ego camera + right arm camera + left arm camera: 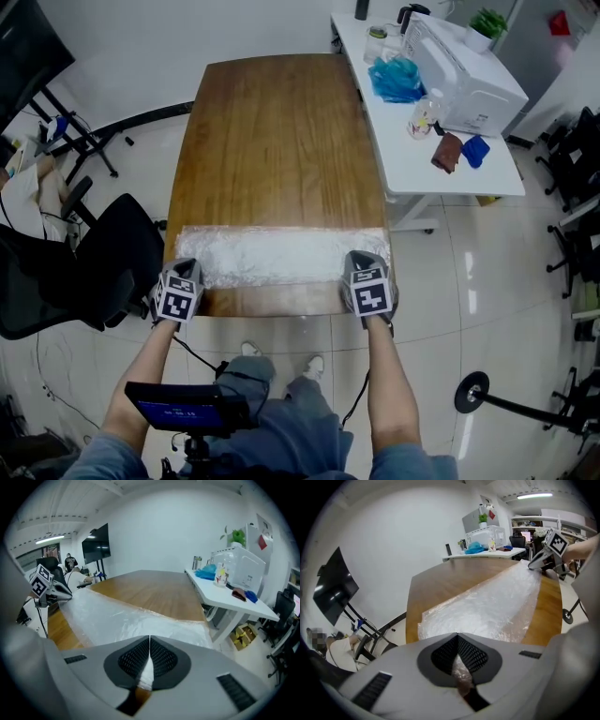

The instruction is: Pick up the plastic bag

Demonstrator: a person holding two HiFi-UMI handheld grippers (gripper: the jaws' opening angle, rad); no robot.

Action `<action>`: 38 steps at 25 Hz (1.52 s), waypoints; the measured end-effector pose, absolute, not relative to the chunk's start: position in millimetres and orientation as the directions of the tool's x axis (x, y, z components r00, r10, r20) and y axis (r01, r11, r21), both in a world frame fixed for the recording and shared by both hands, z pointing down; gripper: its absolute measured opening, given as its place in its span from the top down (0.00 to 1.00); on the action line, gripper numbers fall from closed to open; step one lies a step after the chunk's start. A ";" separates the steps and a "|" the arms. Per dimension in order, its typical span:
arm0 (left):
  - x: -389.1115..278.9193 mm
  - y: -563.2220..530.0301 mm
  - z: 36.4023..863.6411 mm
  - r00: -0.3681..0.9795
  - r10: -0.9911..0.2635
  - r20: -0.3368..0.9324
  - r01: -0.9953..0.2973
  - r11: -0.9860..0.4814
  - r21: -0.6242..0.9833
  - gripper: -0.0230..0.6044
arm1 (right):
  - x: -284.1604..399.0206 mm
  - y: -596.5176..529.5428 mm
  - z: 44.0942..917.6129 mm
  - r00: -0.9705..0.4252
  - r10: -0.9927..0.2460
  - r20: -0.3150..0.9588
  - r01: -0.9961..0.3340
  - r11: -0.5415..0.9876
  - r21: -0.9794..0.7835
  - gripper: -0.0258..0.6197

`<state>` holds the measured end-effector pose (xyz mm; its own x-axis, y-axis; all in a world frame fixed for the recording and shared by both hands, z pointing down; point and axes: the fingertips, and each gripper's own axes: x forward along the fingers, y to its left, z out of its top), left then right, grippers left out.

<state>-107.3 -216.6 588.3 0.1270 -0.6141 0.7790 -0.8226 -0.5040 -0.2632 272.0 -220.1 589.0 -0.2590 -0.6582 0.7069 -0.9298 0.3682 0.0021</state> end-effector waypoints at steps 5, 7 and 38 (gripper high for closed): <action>-106.4 -217.0 591.1 0.139 -0.616 0.775 -0.840 -0.488 -0.237 0.94 | 272.4 -218.6 591.8 -0.264 -0.649 0.713 -0.929 0.370 -0.006 0.96; -108.1 -216.7 586.2 0.135 -0.621 0.772 -0.845 -0.479 -0.237 0.94 | 272.2 -217.9 589.7 -0.276 -0.642 0.715 -0.925 0.379 -0.017 0.96; -25.0 -229.2 563.7 0.276 -0.646 0.711 -0.801 -0.564 -0.202 0.94 | 222.7 -231.9 563.0 -0.366 -0.678 0.638 -0.872 0.489 0.020 0.96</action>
<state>-25.0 -229.2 563.7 0.2759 -0.6464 0.7114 -0.8008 -0.5639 -0.2018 222.7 -231.9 563.0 -0.3658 -0.6779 0.6377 -0.8718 0.4894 0.0201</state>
